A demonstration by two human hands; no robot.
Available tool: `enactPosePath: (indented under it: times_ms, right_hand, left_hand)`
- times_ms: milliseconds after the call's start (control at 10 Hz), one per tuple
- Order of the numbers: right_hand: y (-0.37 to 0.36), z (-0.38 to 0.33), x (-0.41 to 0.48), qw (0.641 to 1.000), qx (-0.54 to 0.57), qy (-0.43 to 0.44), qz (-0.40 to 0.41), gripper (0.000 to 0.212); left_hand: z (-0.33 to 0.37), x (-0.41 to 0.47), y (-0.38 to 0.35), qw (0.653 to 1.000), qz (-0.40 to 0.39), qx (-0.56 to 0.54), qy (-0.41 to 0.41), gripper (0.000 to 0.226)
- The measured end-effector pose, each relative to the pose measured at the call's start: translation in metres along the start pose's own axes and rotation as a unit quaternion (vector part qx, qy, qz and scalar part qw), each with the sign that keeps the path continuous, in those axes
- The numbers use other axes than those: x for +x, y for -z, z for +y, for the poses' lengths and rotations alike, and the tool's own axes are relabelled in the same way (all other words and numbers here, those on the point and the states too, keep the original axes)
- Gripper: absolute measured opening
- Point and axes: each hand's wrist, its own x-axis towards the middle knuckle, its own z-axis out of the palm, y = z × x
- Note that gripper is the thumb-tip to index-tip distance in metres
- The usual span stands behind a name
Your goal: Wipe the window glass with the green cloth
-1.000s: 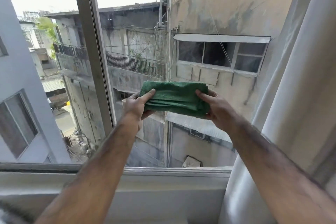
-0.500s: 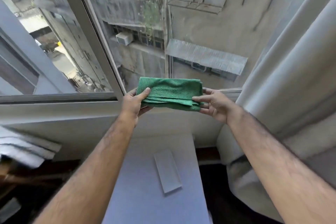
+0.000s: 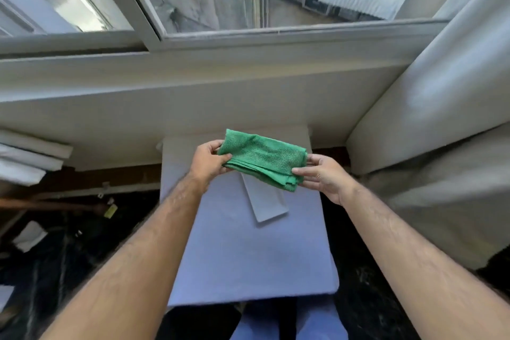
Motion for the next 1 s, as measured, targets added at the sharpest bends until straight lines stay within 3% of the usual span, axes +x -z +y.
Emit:
enactPosePath:
  times_ms: [200,500,700,800,900,1000]
  right_hand:
    - [-0.005,0.106,0.052,0.998,0.007,-0.058,0.017,0.034]
    - [-0.042,0.212,0.113,0.989,0.054,-0.092,0.102,0.032]
    - [-0.04,0.216,0.13,0.979,-0.081,-0.13,0.132,0.033]
    - [-0.037,0.192,0.128,0.935,-0.305,-0.133,0.125,0.041]
    - [-0.034,0.157,0.125,0.846,-0.507,-0.054,0.156,0.054]
    - [-0.03,0.117,0.116,0.797,-0.588,0.042,0.131,0.058]
  left_hand:
    - [-0.06,0.074,-0.016,0.976,-0.035,0.216,0.0,0.038]
    - [-0.124,0.155,-0.061,0.906,-0.041,0.414,-0.079,0.04]
    - [-0.16,0.164,-0.07,0.873,-0.052,0.475,-0.098,0.048]
    - [-0.162,0.157,-0.068,0.862,-0.047,0.489,-0.125,0.052]
    - [-0.158,0.142,-0.06,0.843,-0.035,0.511,-0.167,0.057]
    - [-0.142,0.121,-0.052,0.832,-0.022,0.523,-0.185,0.06]
